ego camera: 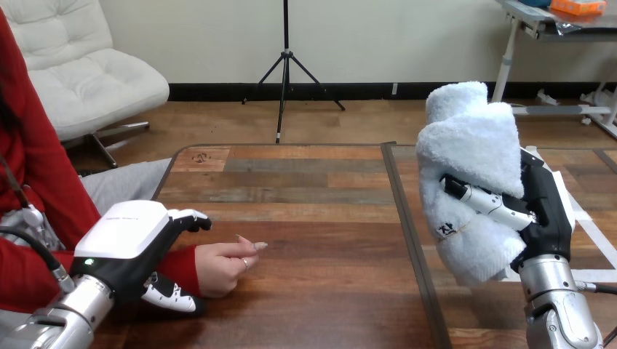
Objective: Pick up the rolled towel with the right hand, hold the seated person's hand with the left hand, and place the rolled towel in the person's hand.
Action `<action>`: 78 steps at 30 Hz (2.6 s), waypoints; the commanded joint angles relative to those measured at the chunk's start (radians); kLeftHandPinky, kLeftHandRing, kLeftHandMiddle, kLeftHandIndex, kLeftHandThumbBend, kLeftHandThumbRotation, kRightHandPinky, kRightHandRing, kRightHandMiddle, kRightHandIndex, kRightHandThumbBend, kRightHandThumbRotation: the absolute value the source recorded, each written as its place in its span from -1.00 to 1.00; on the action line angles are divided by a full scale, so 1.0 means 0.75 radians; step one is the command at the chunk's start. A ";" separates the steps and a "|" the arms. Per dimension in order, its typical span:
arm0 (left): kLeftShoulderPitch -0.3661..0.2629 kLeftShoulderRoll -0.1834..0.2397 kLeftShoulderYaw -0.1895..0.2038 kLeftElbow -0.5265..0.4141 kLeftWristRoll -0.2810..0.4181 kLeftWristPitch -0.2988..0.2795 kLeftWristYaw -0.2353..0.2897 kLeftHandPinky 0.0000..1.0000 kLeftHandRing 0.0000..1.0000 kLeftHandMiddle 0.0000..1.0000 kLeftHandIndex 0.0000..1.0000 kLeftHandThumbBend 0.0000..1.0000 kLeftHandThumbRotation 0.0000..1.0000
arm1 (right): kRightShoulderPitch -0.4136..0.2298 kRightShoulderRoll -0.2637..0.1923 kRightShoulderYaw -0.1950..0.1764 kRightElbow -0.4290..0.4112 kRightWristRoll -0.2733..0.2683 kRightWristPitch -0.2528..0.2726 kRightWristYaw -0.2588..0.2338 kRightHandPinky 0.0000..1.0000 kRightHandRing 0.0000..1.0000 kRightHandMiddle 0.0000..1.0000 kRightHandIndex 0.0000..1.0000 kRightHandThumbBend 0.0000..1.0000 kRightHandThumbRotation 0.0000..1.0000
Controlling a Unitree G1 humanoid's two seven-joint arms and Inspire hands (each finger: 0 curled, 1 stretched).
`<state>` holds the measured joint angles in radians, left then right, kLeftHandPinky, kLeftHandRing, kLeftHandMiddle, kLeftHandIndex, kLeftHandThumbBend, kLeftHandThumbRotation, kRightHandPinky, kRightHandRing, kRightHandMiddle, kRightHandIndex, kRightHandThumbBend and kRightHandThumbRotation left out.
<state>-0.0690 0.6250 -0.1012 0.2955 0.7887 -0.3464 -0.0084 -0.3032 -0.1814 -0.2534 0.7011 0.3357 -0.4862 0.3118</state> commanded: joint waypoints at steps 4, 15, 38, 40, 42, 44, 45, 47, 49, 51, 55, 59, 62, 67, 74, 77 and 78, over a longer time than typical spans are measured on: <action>-0.144 0.022 -0.041 0.119 -0.003 0.004 0.057 0.39 0.52 0.55 0.53 1.00 -0.61 | -0.063 -0.003 -0.019 -0.106 0.006 -0.036 0.002 -0.48 -0.38 -0.26 -0.19 0.73 -1.00; -0.200 0.022 -0.081 0.220 -0.014 0.012 0.059 0.41 0.54 0.57 0.54 1.00 -0.60 | -0.058 -0.005 -0.015 -0.111 -0.011 -0.050 -0.005 -0.48 -0.38 -0.26 -0.18 0.72 -1.00; -0.281 0.023 -0.130 0.328 -0.077 0.035 -0.036 0.34 0.53 0.55 0.52 0.96 -0.62 | -0.064 0.002 -0.026 -0.110 0.015 -0.038 0.012 -0.49 -0.38 -0.26 -0.18 0.71 -1.00; -0.285 0.022 -0.130 0.333 -0.081 0.035 -0.039 0.33 0.53 0.54 0.51 0.96 -0.64 | -0.063 0.001 -0.024 -0.111 0.009 -0.041 0.006 -0.49 -0.38 -0.26 -0.18 0.71 -1.00; -0.288 0.021 -0.130 0.337 -0.085 0.034 -0.042 0.31 0.50 0.52 0.49 0.96 -0.66 | -0.061 0.002 -0.022 -0.113 0.003 -0.042 0.000 -0.49 -0.38 -0.26 -0.18 0.71 -1.00; -0.294 0.021 -0.133 0.345 -0.088 0.030 -0.043 0.27 0.47 0.49 0.45 0.95 -0.68 | -0.062 0.003 -0.023 -0.112 0.005 -0.042 0.001 -0.48 -0.38 -0.26 -0.18 0.72 -1.00; -0.295 0.021 -0.134 0.347 -0.090 0.029 -0.043 0.26 0.46 0.48 0.45 0.95 -0.68 | -0.062 0.004 -0.023 -0.112 0.006 -0.041 0.002 -0.48 -0.38 -0.26 -0.18 0.72 -1.00; -0.298 0.024 -0.140 0.345 -0.087 0.034 -0.047 0.24 0.44 0.47 0.43 0.94 -0.69 | -0.061 0.006 -0.024 -0.115 0.011 -0.036 0.002 -0.48 -0.38 -0.26 -0.18 0.73 -1.00; -0.300 0.026 -0.144 0.345 -0.086 0.036 -0.049 0.22 0.43 0.45 0.42 0.92 -0.69 | -0.060 0.007 -0.024 -0.117 0.012 -0.034 0.002 -0.48 -0.38 -0.26 -0.18 0.73 -1.00; -0.302 0.024 -0.145 0.348 -0.089 0.036 -0.052 0.21 0.41 0.44 0.40 0.91 -0.71 | -0.060 0.007 -0.024 -0.116 0.012 -0.036 0.004 -0.48 -0.38 -0.26 -0.18 0.73 -1.00; -0.305 0.021 -0.151 0.344 -0.092 0.045 -0.062 0.16 0.35 0.39 0.37 0.89 -0.75 | -0.058 0.008 -0.023 -0.119 0.011 -0.035 0.000 -0.48 -0.38 -0.26 -0.18 0.72 -1.00; -0.306 0.021 -0.158 0.336 -0.094 0.056 -0.074 0.13 0.30 0.35 0.35 0.87 -0.79 | -0.056 0.009 -0.022 -0.123 0.008 -0.033 -0.004 -0.48 -0.37 -0.26 -0.18 0.72 -1.00; -0.305 0.019 -0.163 0.333 -0.097 0.060 -0.076 0.10 0.26 0.32 0.31 0.85 -0.85 | -0.053 0.008 -0.020 -0.129 0.001 -0.034 -0.012 -0.48 -0.37 -0.26 -0.18 0.72 -1.00; -0.306 0.014 -0.169 0.332 -0.103 0.069 -0.080 0.04 0.21 0.26 0.25 0.81 -0.93 | -0.051 0.010 -0.018 -0.138 0.000 -0.029 -0.022 -0.47 -0.37 -0.26 -0.19 0.72 -1.00; -0.312 0.012 -0.187 0.321 -0.095 0.095 -0.105 -0.02 0.13 0.18 0.13 0.76 -0.99 | -0.050 0.009 -0.020 -0.145 0.016 -0.017 -0.015 -0.47 -0.36 -0.25 -0.18 0.71 -1.00; -0.316 0.010 -0.194 0.323 -0.097 0.098 -0.116 -0.04 0.10 0.15 0.09 0.74 -1.00 | -0.051 0.009 -0.023 -0.144 0.019 -0.014 -0.016 -0.47 -0.37 -0.25 -0.18 0.71 -1.00; -0.317 0.009 -0.195 0.324 -0.098 0.099 -0.120 -0.04 0.09 0.14 0.07 0.72 -1.00 | -0.051 0.010 -0.024 -0.144 0.020 -0.013 -0.016 -0.47 -0.37 -0.25 -0.19 0.71 -1.00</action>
<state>-0.2723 0.6254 -0.2202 0.5410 0.7121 -0.2885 -0.0801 -0.3025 -0.1812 -0.2541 0.6646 0.3352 -0.4873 0.2996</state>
